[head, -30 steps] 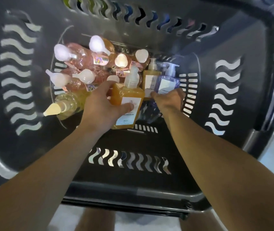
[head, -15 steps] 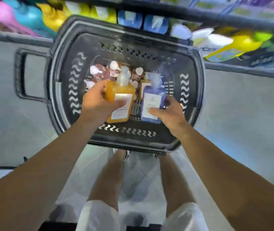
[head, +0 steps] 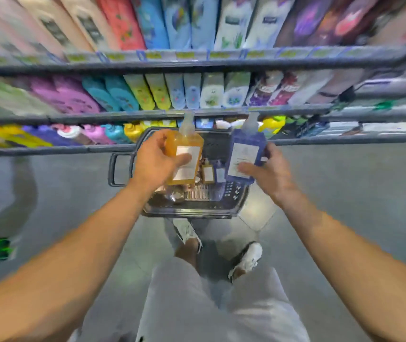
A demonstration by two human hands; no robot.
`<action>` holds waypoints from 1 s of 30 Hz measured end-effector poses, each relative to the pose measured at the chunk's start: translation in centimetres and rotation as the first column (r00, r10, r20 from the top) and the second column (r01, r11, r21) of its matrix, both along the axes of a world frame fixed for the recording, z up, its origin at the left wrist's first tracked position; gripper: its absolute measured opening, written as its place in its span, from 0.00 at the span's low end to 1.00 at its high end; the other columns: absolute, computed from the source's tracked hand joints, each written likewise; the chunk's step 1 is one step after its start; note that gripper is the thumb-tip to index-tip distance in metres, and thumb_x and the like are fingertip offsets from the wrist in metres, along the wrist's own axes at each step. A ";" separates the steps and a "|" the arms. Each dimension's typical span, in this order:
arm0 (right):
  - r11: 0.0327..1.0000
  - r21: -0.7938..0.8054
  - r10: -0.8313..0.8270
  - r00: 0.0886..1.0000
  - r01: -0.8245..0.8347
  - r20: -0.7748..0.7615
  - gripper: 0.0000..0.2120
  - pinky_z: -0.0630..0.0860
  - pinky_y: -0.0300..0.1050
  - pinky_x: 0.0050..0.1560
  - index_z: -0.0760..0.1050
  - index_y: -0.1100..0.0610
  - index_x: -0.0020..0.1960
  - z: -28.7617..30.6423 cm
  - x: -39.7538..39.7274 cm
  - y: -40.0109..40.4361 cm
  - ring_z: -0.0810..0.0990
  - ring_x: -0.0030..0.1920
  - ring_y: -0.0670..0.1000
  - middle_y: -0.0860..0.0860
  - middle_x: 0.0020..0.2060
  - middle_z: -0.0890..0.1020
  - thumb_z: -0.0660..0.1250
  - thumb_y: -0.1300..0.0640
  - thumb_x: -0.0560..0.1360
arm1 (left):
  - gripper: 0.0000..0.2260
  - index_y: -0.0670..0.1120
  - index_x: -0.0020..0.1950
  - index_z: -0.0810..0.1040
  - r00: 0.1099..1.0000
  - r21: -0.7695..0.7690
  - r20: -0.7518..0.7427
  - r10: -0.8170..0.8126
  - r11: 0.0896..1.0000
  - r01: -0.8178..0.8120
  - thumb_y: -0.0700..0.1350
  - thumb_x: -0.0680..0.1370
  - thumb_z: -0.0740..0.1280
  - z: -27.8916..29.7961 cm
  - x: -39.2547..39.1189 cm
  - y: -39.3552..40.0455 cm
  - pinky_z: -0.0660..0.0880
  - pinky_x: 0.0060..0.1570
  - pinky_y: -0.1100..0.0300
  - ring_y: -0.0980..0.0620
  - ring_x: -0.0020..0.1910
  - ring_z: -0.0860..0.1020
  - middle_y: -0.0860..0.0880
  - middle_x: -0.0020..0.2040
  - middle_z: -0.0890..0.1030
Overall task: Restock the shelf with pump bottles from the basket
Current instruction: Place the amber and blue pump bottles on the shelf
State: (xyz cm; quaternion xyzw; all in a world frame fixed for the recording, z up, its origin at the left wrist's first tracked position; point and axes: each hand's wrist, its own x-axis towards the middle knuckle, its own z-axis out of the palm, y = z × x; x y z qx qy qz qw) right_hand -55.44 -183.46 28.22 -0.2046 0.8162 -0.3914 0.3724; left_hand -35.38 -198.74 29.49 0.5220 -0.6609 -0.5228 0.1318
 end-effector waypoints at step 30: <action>0.766 -0.608 -0.175 0.844 -0.207 -0.507 0.44 0.78 0.47 0.53 0.56 0.37 0.74 40.4 -22.2 16.5 0.78 0.56 0.48 0.45 0.61 0.76 0.74 0.63 0.70 | 0.24 0.51 0.60 0.76 0.852 -0.585 -0.459 -0.254 0.808 -0.074 0.42 0.67 0.80 41.2 -22.3 15.1 0.77 0.55 0.55 0.54 0.50 0.81 0.50 0.52 0.83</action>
